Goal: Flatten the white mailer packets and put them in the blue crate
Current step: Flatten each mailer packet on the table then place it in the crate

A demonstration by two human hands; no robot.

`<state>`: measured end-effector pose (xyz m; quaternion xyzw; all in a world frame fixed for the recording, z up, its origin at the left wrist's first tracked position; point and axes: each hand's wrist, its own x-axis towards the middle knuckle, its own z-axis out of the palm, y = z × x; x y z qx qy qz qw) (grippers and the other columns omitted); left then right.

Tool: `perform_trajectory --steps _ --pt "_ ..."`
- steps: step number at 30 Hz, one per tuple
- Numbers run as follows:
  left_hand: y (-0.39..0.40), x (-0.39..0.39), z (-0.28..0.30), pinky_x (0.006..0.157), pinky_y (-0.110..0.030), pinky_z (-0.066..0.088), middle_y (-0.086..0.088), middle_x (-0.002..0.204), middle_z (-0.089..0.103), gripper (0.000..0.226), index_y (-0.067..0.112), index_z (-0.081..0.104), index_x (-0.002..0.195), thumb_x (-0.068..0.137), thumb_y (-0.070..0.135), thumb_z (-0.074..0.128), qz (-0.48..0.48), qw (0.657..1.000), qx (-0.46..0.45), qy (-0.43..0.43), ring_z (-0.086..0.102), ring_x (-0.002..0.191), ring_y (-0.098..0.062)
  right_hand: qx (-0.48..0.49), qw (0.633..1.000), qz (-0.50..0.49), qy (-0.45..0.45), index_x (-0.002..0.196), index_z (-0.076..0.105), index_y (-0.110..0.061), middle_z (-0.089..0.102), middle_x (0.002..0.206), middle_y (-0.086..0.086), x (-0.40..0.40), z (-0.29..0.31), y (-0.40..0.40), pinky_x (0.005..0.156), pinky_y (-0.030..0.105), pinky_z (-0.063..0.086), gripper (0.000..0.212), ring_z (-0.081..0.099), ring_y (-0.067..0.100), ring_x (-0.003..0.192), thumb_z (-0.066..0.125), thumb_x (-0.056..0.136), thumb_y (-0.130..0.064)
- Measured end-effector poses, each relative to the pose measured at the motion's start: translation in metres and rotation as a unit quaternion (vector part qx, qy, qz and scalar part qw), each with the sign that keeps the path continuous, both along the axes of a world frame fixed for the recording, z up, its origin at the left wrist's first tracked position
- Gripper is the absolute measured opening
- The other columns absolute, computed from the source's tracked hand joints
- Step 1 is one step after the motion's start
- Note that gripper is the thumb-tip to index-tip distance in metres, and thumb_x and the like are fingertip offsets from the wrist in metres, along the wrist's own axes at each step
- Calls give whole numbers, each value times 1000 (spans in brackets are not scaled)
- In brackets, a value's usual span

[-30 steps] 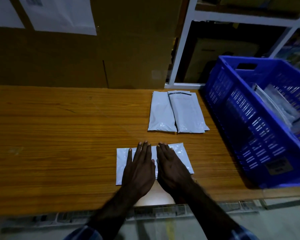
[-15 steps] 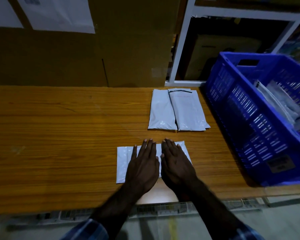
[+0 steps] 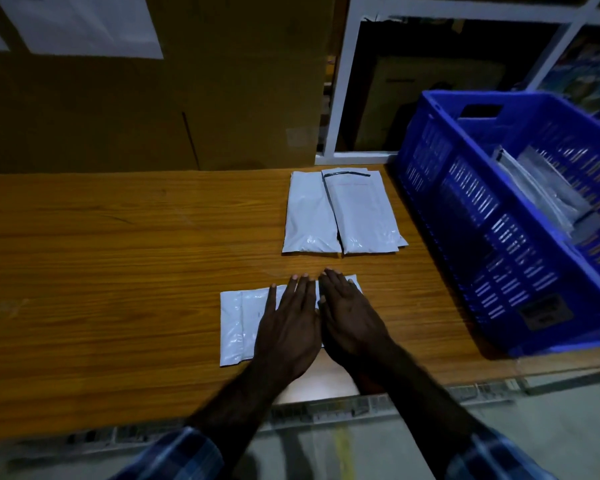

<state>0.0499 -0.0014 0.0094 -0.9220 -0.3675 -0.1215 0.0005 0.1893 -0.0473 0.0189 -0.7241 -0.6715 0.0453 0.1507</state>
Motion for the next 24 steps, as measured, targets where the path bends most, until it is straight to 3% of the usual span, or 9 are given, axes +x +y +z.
perform_trajectory --steps 2,5,10,15,18,21,24 --pt "-3 9 2 108 -54 24 -16 141 53 55 2 52 136 94 26 27 -9 1000 1 -1 45 135 -30 14 999 -45 6 139 46 9 45 145 28 6 -2 -4 113 52 25 60 43 41 136 25 98 -30" --pt "-3 17 0 109 -54 25 -16 139 54 54 1 55 135 95 25 28 -15 1000 -5 2 45 136 -30 24 996 -91 -10 147 38 3 34 155 21 7 -15 -9 118 44 17 58 32 34 144 21 102 -30" --pt "-3 11 -5 114 -51 25 -16 147 46 49 1 49 139 99 24 33 -38 999 23 -13 35 142 -27 31 994 -97 -27 151 32 -1 26 160 15 6 -19 -10 122 39 11 57 22 27 149 18 105 -31" --pt "-2 9 1 113 -50 23 -15 149 43 53 2 44 143 100 27 28 -25 1000 -3 -19 36 142 -26 21 994 -96 -39 151 33 -1 27 159 16 7 -19 -10 122 43 14 56 24 29 148 18 106 -31" --pt "3 -8 9 111 -52 23 -14 148 45 54 2 44 143 99 27 28 21 999 -21 -39 38 140 -27 43 994 -79 -54 148 37 2 33 156 19 2 -9 -10 121 47 16 53 30 32 146 23 105 -27" --pt "10 -28 7 110 -53 24 -14 145 49 54 2 48 141 99 28 27 38 999 -17 -15 40 139 -28 70 996 -1 -61 144 42 7 36 153 24 -19 -7 -5 119 53 22 49 33 35 144 37 102 -18" --pt "13 -38 0 109 -54 26 -14 145 48 54 3 50 140 98 28 27 23 999 -16 21 38 140 -29 56 997 48 -34 144 41 7 36 153 24 -38 -15 -1 118 51 26 49 30 34 145 33 103 -19"
